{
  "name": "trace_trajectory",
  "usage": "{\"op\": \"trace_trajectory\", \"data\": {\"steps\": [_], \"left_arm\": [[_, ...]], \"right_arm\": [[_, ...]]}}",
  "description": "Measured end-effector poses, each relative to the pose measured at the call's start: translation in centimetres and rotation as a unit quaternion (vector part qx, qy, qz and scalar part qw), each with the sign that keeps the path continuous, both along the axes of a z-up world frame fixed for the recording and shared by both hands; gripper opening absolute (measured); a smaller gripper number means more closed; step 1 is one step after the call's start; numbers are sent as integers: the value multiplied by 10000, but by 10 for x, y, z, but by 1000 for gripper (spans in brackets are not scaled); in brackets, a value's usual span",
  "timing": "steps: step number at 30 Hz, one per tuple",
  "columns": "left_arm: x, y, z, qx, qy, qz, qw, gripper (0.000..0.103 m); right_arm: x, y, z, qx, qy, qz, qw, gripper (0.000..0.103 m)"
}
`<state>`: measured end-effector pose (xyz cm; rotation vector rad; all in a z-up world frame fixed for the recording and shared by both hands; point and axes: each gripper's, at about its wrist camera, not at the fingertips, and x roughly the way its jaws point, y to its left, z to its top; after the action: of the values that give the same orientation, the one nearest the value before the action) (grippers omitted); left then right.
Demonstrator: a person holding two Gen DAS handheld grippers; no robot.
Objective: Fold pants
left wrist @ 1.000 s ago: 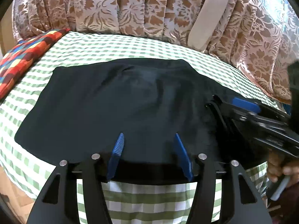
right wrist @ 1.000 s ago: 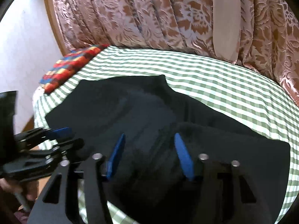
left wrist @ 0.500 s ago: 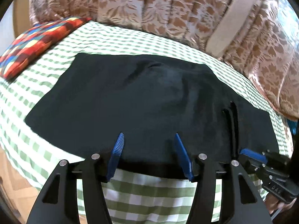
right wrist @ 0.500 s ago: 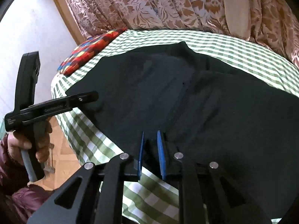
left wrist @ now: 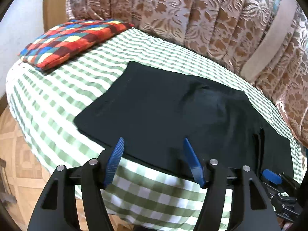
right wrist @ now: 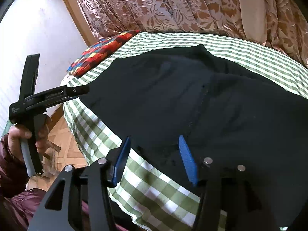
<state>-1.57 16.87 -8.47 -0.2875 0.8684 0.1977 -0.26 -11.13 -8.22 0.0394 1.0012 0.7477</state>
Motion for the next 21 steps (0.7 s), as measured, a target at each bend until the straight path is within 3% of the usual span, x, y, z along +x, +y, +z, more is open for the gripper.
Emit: {"op": "trace_trajectory", "data": {"steps": [10, 14, 16, 19, 21], "left_arm": [[-5, 25, -6, -296, 125, 302, 9990, 63], [-8, 42, -11, -789, 134, 452, 9958, 63], [-12, 57, -14, -1329, 46, 579, 9894, 63], [-28, 91, -19, -2311, -291, 1113, 9661, 63], [-40, 105, -20, -2637, -537, 1445, 9522, 63]], "right_arm": [[2, -3, 0, 144, 67, -120, 9998, 52], [2, -4, -1, 168, 78, -128, 9997, 52], [1, -5, -1, 202, 92, -142, 9997, 52], [1, -5, -1, 252, 108, -164, 9995, 52], [0, -5, -1, 276, 110, -170, 9994, 52]]}}
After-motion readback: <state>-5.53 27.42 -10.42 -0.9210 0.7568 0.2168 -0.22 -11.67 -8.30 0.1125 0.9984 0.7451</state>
